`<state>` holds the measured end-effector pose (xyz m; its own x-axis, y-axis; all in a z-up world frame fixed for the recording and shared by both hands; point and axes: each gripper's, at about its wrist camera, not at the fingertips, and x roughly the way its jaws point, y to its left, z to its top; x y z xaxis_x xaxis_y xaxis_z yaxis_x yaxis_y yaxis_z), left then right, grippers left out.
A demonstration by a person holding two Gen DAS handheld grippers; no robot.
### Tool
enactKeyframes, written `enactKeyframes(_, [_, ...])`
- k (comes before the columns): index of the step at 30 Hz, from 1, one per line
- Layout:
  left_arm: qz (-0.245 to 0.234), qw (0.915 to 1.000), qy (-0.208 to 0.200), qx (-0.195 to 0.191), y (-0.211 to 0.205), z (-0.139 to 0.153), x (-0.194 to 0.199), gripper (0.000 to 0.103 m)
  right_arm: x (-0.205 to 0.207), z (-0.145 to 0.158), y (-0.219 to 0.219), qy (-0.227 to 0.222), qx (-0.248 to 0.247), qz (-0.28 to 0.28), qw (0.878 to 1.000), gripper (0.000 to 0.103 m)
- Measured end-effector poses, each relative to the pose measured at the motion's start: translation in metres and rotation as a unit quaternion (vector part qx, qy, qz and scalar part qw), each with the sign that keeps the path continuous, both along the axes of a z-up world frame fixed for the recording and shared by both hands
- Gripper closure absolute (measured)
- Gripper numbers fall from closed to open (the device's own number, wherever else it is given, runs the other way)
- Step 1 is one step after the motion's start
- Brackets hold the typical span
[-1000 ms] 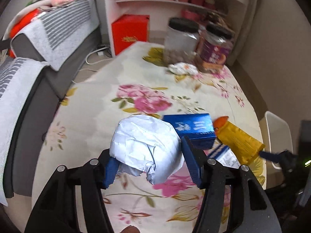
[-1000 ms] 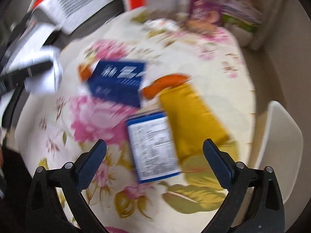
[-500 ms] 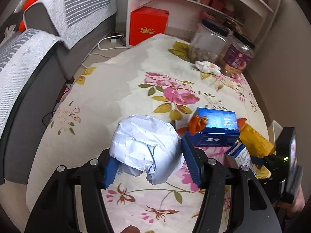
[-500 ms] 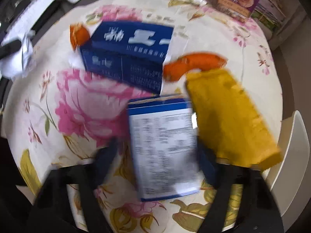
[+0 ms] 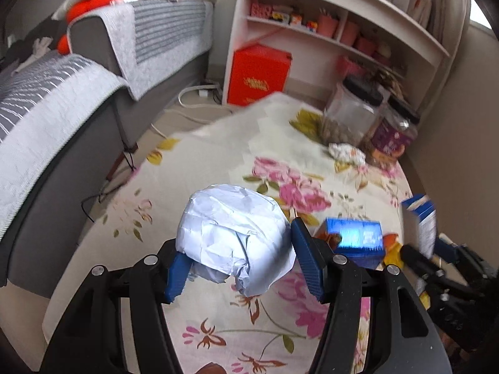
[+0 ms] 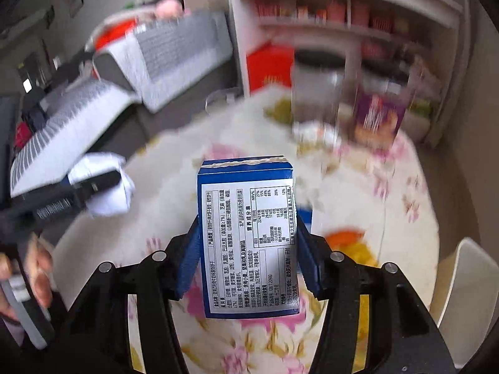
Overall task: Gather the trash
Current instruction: 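Grasp the white crumpled paper with the left tool while the right tool grasps the blue-white box, then lift the crumpled paper and the box from the table with both tools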
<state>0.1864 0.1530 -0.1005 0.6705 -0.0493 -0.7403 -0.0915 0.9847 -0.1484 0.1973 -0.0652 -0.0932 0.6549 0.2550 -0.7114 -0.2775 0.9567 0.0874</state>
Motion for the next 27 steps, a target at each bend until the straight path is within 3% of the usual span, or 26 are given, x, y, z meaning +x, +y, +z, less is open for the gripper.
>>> enactKeyframes(5, [0.024,0.9984,-0.045,0.024,-0.003,0.014,-0.006,0.044,-0.009,0.024,0.007,-0.079,0.001,-0.023,0.997,0.050])
enactKeyframes(10, [0.033,0.9954,-0.076,0.047,-0.010,0.026,-0.009,0.044,-0.015,0.035,0.002,-0.118,0.004,-0.049,0.992,0.050])
enactKeyframes(19, [0.020,0.9910,-0.115,0.064,-0.037,0.050,-0.015,0.043,-0.026,0.044,-0.017,-0.139,0.012,-0.088,0.986,0.050])
enactKeyframes(27, [0.003,0.9897,-0.125,0.068,-0.067,0.062,-0.020,0.043,-0.036,0.057,-0.037,-0.160,0.015,-0.112,0.981,0.050])
